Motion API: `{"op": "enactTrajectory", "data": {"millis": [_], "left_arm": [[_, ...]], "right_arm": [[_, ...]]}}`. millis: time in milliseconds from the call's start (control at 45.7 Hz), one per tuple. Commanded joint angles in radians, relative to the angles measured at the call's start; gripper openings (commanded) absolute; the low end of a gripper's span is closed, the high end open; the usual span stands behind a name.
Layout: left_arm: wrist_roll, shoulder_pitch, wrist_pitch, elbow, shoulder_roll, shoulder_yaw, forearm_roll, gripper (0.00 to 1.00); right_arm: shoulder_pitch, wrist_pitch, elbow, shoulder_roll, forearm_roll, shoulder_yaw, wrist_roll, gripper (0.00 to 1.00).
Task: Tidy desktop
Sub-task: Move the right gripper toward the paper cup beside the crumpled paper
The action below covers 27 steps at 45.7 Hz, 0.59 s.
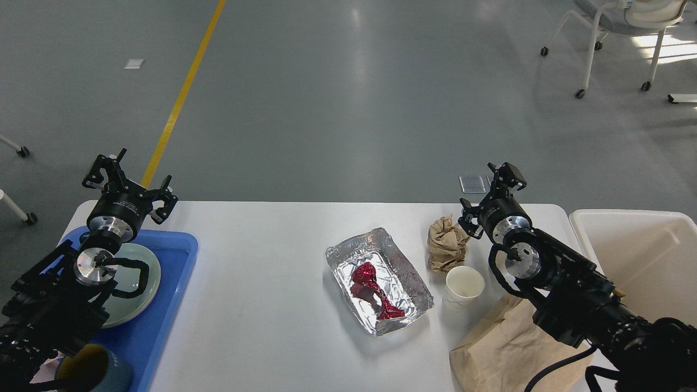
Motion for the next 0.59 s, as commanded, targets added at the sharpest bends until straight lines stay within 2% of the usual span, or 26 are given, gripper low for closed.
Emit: {"op": "enactTrajectory", "data": {"millis": [0,569], "left_arm": [[0.0,0.0,0.0,0.0,0.0,-0.001,-0.001,0.97],[0.0,0.0,0.0,0.0,0.0,-0.001,-0.001,0.97]], "right_arm": [[-0.006,0.0,-0.003,-0.001,0.0,0.002,0.0,1.0],[-0.018,-0.002,-0.012,-0.023,0.0,0.009,0.0,1.0]]}}
